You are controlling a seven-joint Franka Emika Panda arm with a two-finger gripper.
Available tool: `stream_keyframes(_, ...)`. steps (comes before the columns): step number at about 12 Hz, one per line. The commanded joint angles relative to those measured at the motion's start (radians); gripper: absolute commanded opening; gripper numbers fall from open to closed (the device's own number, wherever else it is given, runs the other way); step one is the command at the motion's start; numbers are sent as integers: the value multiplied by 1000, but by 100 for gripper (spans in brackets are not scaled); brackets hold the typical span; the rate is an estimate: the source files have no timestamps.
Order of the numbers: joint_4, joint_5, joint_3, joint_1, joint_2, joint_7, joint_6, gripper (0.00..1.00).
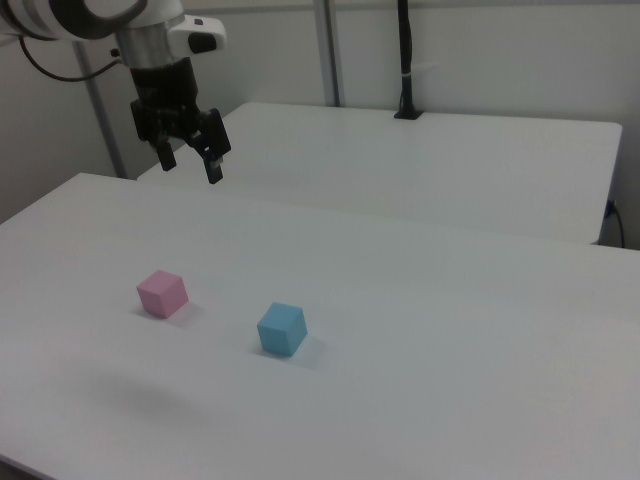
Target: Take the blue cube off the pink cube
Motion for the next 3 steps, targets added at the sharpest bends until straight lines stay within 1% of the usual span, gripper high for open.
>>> stream_keyframes(1,-35,-39,-20,29,3,-12,102,100)
stream_keyframes(3,-36,-39,-20,31,4,-12,110,100)
